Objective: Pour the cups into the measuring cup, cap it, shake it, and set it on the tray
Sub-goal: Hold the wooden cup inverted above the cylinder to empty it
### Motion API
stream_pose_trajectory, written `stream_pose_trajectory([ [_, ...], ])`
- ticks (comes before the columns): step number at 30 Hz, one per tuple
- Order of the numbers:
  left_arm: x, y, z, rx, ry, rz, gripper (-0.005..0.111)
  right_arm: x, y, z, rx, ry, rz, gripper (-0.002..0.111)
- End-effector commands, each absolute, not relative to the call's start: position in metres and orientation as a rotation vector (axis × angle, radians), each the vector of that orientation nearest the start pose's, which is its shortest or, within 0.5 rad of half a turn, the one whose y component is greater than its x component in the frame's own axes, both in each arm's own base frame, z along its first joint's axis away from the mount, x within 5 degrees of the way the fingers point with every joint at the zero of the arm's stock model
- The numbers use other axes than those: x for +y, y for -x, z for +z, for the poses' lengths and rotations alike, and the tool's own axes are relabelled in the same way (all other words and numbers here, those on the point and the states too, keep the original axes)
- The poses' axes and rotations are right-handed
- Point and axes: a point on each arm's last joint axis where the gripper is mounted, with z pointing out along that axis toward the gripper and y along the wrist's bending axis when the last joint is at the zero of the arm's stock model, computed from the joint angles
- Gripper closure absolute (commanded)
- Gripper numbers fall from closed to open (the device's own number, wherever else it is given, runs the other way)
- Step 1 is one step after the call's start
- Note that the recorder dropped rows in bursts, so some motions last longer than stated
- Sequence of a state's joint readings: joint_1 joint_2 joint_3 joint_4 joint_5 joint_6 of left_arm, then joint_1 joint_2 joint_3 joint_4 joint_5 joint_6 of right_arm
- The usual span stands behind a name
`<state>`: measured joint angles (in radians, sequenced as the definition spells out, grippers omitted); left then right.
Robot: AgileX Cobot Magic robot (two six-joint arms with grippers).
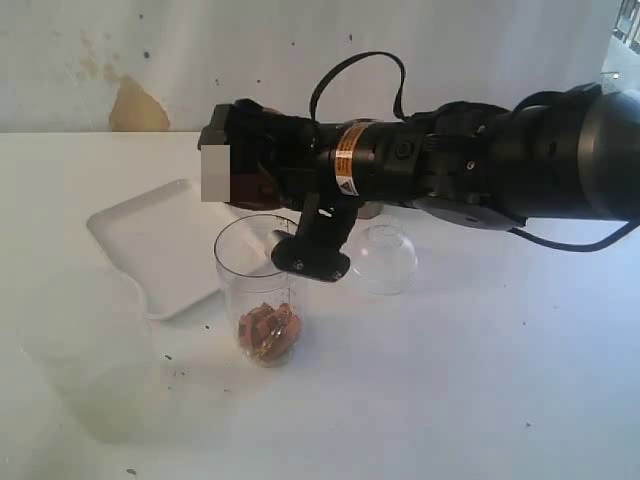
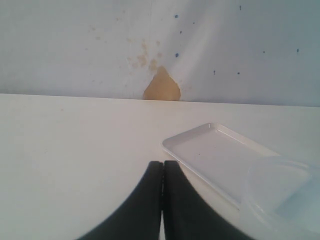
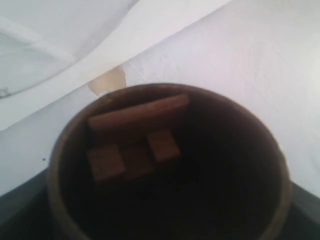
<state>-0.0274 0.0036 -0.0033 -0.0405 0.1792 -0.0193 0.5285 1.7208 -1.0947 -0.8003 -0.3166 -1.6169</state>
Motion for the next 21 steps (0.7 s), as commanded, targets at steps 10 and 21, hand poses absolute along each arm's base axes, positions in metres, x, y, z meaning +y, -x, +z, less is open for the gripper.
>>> stream_pose_trajectory([
  [10, -0.0020, -0.0561, 0.1976, 1.656, 0.029, -0.075, 0.106, 0.2176, -0.3223, 0.2675, -0.108, 2.018, -1.134, 0.108],
  [21, -0.0020, -0.0561, 0.1976, 1.656, 0.029, -0.075, 0.106, 0.2169, -0.3226, 0.2668, 0.009, 2.009, -1.066, 0.108],
])
